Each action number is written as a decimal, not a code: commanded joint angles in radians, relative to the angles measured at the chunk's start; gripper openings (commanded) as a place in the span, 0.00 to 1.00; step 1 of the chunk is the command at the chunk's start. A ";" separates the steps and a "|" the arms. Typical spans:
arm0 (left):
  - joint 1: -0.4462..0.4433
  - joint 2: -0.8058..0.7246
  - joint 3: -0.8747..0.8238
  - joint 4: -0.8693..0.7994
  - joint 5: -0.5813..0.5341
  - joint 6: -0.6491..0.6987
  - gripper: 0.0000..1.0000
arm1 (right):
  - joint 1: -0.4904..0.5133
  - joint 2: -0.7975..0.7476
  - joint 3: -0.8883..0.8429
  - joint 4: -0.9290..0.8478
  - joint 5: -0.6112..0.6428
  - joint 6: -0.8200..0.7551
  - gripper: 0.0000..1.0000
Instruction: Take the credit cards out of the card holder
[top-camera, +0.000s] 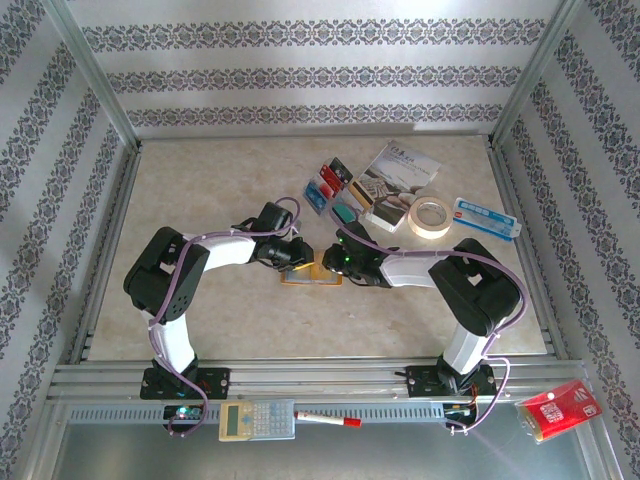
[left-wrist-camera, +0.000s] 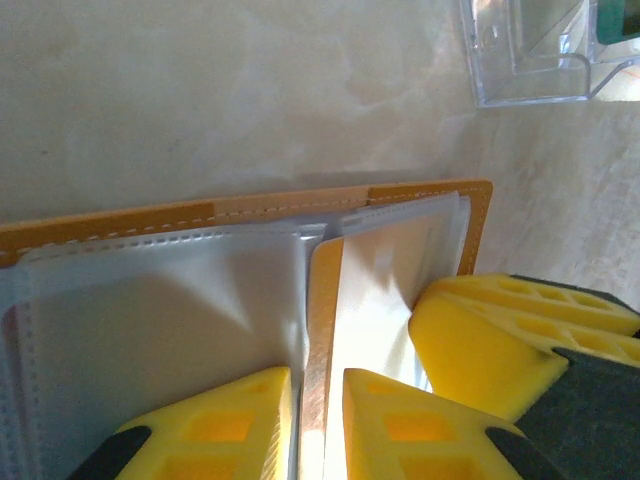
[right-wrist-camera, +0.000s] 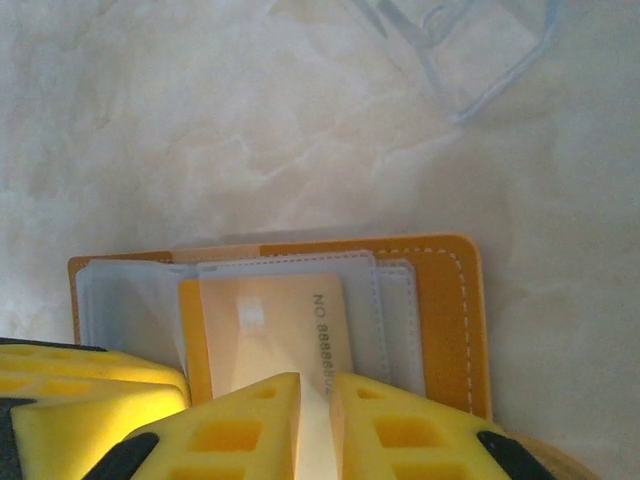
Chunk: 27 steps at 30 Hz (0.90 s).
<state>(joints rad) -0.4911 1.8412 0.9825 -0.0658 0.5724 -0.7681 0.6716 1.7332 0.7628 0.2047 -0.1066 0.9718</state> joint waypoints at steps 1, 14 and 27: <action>-0.011 0.038 -0.001 -0.008 -0.021 -0.008 0.22 | 0.014 0.002 -0.045 -0.066 -0.047 0.049 0.21; -0.011 0.007 -0.018 0.074 0.099 -0.032 0.20 | 0.015 0.004 -0.044 -0.064 -0.041 0.049 0.21; -0.002 -0.030 -0.021 0.035 0.060 0.009 0.07 | 0.012 0.010 -0.049 -0.061 -0.032 0.045 0.21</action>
<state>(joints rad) -0.4889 1.8412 0.9630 -0.0422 0.6102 -0.7849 0.6720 1.7191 0.7437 0.2138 -0.1280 1.0161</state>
